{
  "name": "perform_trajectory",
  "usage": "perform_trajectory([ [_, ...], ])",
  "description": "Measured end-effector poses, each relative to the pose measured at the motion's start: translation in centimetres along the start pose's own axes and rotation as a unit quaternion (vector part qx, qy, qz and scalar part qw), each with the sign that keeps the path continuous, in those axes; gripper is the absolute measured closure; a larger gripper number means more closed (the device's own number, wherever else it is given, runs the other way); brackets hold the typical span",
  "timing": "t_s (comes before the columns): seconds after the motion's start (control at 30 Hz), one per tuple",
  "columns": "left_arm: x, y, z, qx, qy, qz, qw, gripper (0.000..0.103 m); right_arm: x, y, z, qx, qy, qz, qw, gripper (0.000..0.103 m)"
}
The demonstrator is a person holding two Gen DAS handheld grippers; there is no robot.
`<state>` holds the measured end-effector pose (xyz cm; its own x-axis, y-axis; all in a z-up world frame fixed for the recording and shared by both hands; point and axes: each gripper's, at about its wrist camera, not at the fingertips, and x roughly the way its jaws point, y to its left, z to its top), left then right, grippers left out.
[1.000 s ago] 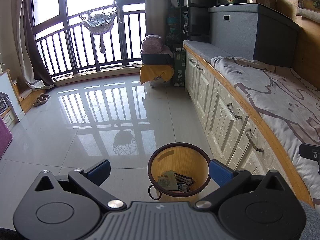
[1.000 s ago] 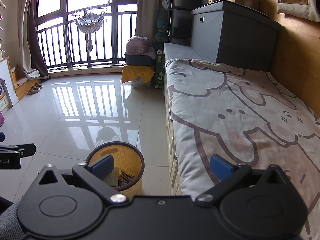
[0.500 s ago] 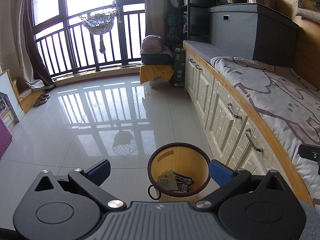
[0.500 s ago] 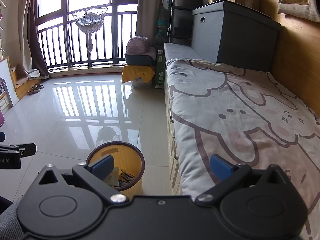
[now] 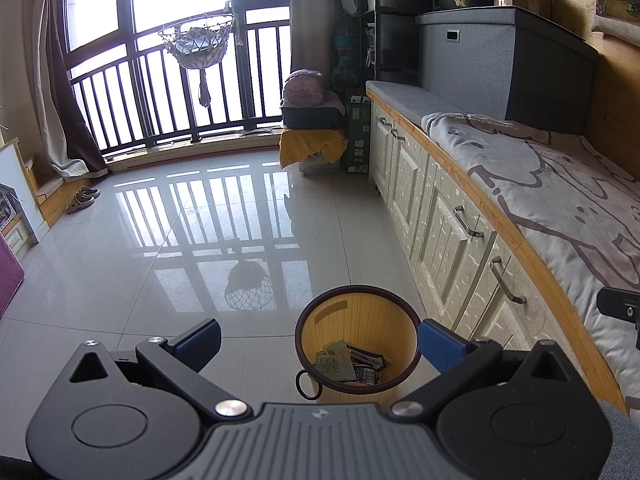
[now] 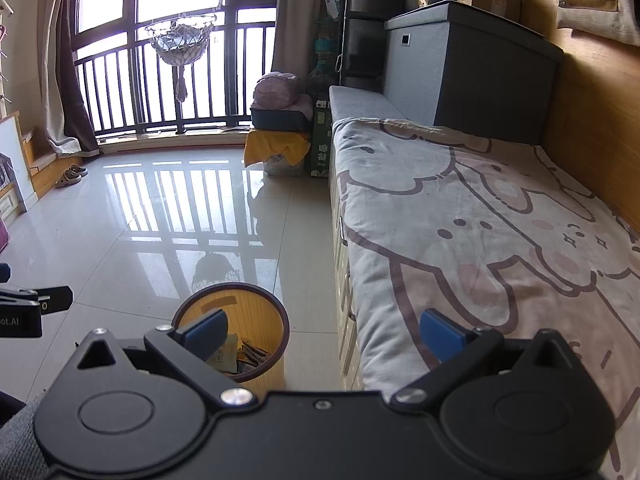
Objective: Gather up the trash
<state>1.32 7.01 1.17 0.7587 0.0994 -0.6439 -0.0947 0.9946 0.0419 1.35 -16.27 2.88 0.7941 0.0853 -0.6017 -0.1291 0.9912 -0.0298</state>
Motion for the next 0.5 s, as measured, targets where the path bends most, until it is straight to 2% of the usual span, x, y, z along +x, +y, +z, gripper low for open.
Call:
perform_trajectory([
  [0.5,-0.04,0.07,-0.02,0.000,0.000,0.000,1.0000,0.000,0.03,0.13,-0.01,-0.001,0.000,0.000,1.000,0.000],
])
